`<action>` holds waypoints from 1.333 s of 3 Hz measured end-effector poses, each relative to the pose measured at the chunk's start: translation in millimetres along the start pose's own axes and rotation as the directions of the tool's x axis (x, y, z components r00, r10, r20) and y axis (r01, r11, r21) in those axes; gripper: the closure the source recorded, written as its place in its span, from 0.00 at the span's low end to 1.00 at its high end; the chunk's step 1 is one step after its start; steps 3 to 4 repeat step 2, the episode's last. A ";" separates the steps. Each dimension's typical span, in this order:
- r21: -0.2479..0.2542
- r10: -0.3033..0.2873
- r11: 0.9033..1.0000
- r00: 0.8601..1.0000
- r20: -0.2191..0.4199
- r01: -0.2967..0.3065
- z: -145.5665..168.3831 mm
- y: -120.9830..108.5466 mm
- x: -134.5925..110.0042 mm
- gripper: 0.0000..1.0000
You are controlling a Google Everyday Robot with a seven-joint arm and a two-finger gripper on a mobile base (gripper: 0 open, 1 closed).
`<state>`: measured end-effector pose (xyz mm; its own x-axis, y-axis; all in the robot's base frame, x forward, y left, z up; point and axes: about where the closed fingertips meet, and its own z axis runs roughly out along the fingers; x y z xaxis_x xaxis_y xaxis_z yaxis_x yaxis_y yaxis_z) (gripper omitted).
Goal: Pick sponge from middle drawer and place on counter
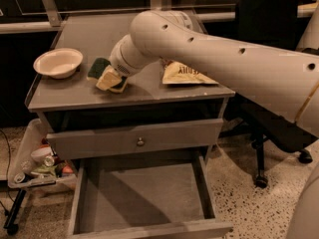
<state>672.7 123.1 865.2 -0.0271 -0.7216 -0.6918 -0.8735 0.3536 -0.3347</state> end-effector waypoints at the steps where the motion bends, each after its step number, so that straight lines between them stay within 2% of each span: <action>1: 0.000 0.000 1.000 1.000 0.000 0.000 0.0 0.0 0.0 0.00; 4: 0.000 0.000 1.000 1.000 0.000 0.000 0.0 0.0 0.0 0.00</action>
Offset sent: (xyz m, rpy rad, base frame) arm 0.0000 0.0000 0.0000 0.0000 0.0000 0.0000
